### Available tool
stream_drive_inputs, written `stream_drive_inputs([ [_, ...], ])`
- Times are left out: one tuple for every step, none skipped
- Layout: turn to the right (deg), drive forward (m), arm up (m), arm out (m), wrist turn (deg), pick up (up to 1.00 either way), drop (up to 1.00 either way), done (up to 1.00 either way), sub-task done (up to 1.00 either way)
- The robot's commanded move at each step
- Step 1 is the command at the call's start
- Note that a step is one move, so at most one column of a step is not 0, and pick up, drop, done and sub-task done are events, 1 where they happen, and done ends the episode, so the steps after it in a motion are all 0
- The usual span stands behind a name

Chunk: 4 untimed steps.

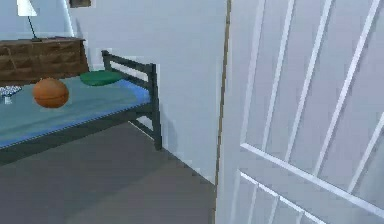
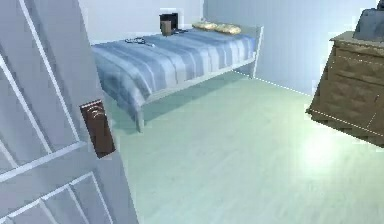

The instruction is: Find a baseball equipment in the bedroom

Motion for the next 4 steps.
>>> stream_drive_inputs([
  [0.0, 0.6, 0.0, 0.0, 0.0, 0.0, 0.0, 0.0, 0.0],
  [-33.0, 0.0, 0.0, 0.0, 0.0, 0.0, 0.0, 0.0, 0.0],
  [0.0, 0.3, 0.0, 0.0, 0.0, 0.0, 0.0, 0.0, 0.0],
  [-45.0, 0.0, 0.0, 0.0, 0.0, 0.0, 0.0, 0.0, 0.0],
])
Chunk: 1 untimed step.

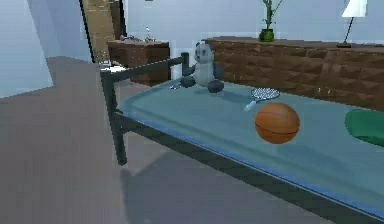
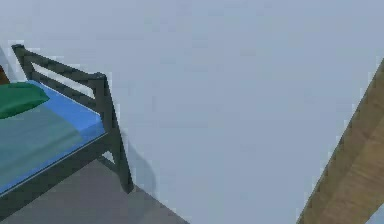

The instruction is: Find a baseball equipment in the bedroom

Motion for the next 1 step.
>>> stream_drive_inputs([
  [-9.0, 0.0, 0.0, 0.0, 0.0, 0.0, 0.0, 0.0, 0.0],
])
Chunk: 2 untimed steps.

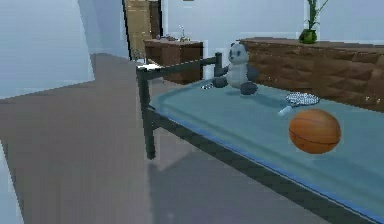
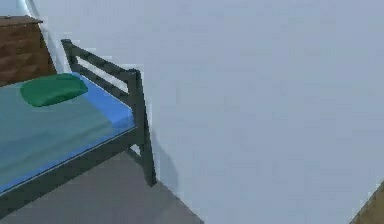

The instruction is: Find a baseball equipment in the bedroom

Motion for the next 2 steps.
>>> stream_drive_inputs([
  [0.0, 0.65, 0.0, 0.0, 0.0, 0.0, 0.0, 0.0, 0.0],
  [-45.0, 0.0, 0.0, 0.0, 0.0, 0.0, 0.0, 0.0, 0.0],
])
